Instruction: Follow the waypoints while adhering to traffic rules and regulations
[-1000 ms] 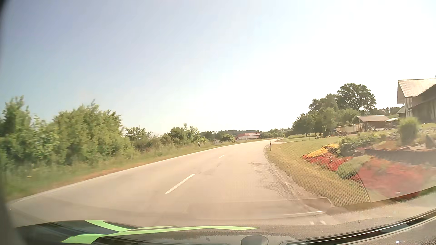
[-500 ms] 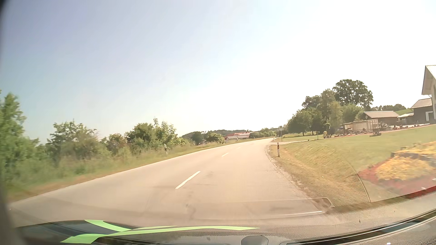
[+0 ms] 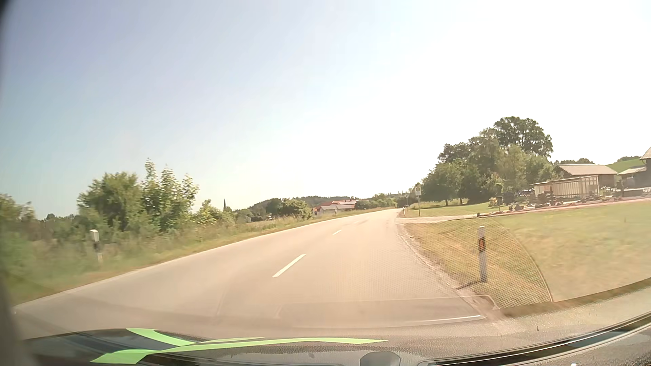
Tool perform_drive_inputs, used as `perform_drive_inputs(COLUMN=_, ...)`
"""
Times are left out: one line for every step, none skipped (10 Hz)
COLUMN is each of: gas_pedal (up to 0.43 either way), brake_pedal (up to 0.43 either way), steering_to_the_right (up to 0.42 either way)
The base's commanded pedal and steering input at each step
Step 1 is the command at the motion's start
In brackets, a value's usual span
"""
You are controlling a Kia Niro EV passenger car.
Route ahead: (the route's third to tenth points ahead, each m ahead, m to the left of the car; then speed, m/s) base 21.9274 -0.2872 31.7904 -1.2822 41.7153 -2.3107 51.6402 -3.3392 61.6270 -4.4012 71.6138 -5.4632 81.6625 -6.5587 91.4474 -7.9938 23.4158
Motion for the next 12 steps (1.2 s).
perform_drive_inputs(gas_pedal=0.35, brake_pedal=0.0, steering_to_the_right=0.019)
perform_drive_inputs(gas_pedal=0.35, brake_pedal=0.0, steering_to_the_right=0.02)
perform_drive_inputs(gas_pedal=0.35, brake_pedal=0.0, steering_to_the_right=0.019)
perform_drive_inputs(gas_pedal=0.339, brake_pedal=0.0, steering_to_the_right=0.019)
perform_drive_inputs(gas_pedal=0.319, brake_pedal=0.0, steering_to_the_right=0.018)
perform_drive_inputs(gas_pedal=0.319, brake_pedal=0.0, steering_to_the_right=0.018)
perform_drive_inputs(gas_pedal=0.319, brake_pedal=0.0, steering_to_the_right=0.016)
perform_drive_inputs(gas_pedal=0.319, brake_pedal=0.0, steering_to_the_right=0.016)
perform_drive_inputs(gas_pedal=0.331, brake_pedal=0.0, steering_to_the_right=0.016)
perform_drive_inputs(gas_pedal=0.331, brake_pedal=0.0, steering_to_the_right=0.016)
perform_drive_inputs(gas_pedal=0.331, brake_pedal=0.0, steering_to_the_right=0.015)
perform_drive_inputs(gas_pedal=0.331, brake_pedal=0.0, steering_to_the_right=0.015)
